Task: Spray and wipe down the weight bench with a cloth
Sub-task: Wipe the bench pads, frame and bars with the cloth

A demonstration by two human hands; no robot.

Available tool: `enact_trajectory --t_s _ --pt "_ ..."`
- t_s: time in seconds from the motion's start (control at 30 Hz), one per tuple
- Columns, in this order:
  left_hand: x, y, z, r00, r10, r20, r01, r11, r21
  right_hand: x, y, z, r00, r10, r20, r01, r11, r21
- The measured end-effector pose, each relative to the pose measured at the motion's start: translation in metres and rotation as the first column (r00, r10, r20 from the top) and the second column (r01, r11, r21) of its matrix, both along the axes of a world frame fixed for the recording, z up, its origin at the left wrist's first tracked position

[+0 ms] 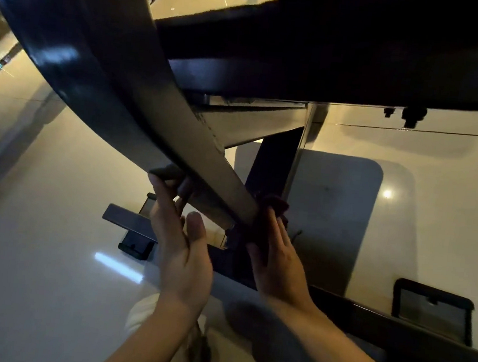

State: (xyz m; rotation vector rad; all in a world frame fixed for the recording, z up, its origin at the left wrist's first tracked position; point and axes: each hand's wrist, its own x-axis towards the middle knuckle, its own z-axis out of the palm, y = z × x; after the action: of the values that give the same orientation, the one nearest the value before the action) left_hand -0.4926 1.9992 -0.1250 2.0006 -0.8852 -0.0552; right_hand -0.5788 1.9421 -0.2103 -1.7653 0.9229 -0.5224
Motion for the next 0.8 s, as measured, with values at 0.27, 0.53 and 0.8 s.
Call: enact_trajectory --t_s 0.27,0.53,0.8 --pt "-0.001 0.005 0.005 0.999 0.002 -0.053 0.000 1.000 0.031 -0.013 -0.045 0.007 0.939 0.339 -0.052 -0.312 0.908 0.278" --pt "-0.004 0.001 0.003 0.997 0.000 -0.071 0.002 1.000 0.029 0.015 -0.082 -0.021 0.948 0.246 -0.202 -0.261 0.964 -0.049" --pt "-0.004 0.006 0.005 0.998 -0.032 -0.061 0.035 0.999 0.038 0.066 -0.186 -0.019 0.944 0.054 -0.325 -0.105 0.985 -0.140"
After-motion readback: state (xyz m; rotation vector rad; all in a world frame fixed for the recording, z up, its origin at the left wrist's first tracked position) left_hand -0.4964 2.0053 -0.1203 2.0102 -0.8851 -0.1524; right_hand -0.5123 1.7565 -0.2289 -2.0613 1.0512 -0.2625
